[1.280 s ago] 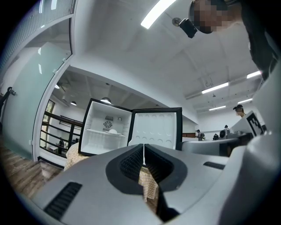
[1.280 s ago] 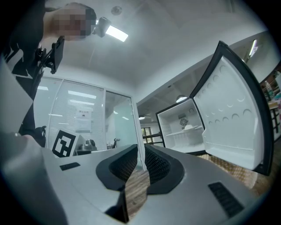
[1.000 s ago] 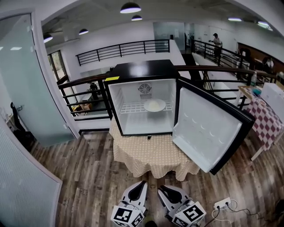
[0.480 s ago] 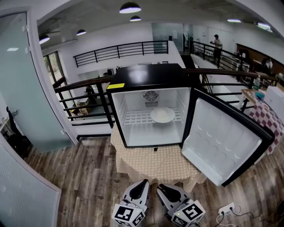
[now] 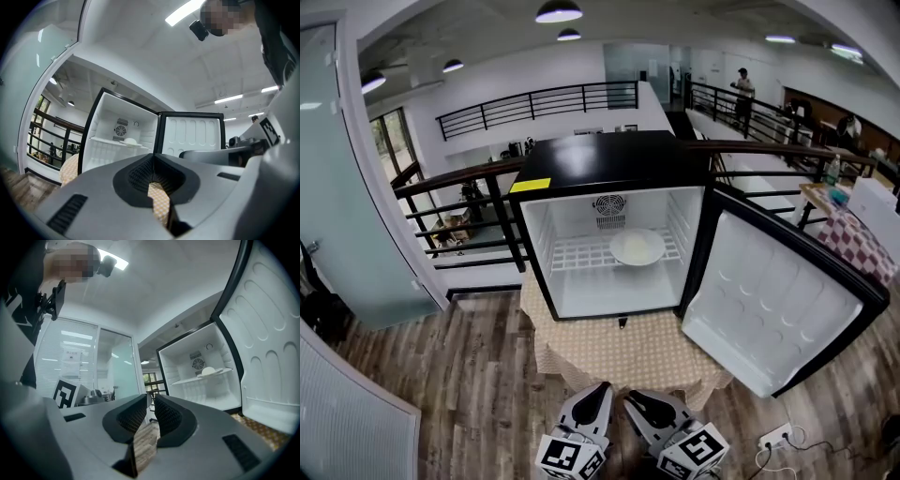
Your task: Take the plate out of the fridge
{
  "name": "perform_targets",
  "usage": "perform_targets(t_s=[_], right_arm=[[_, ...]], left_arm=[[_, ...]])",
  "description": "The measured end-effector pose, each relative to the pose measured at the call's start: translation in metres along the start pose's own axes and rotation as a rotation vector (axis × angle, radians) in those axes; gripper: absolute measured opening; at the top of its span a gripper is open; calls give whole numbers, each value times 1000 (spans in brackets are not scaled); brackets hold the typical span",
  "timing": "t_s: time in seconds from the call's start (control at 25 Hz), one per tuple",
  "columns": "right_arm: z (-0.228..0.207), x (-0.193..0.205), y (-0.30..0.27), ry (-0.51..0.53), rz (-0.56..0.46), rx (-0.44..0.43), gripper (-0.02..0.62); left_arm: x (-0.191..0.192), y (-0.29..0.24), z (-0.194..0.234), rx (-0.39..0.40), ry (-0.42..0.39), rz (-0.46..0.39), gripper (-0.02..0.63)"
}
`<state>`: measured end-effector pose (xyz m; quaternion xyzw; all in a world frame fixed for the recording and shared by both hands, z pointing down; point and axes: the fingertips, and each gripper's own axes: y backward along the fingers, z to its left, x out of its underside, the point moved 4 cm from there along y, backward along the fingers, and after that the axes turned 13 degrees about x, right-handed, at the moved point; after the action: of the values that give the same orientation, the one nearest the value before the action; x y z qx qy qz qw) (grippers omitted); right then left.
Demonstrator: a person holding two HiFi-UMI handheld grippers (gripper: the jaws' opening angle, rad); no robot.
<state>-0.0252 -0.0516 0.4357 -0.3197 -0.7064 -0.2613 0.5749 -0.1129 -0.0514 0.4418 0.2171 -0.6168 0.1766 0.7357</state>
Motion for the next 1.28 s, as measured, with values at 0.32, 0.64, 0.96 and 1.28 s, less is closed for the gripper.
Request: perform_targets(t_s=[0.32,0.64,0.96,1.28], right_arm=[[-7,4,-35,14,20,-18,67],[-26,-8,-80,-6,16,-16,66],[-55,-14,-112,-18,14,-3,67],[-81,-25,-144,-67,12,23,66]], left_arm=[[3,-9,33,-25,16,2,15],[-6,-40,70,-29,-10,5,15],[-5,-78,96,-11,-11,3,15],[-9,-113,116,16,-9,16,15]])
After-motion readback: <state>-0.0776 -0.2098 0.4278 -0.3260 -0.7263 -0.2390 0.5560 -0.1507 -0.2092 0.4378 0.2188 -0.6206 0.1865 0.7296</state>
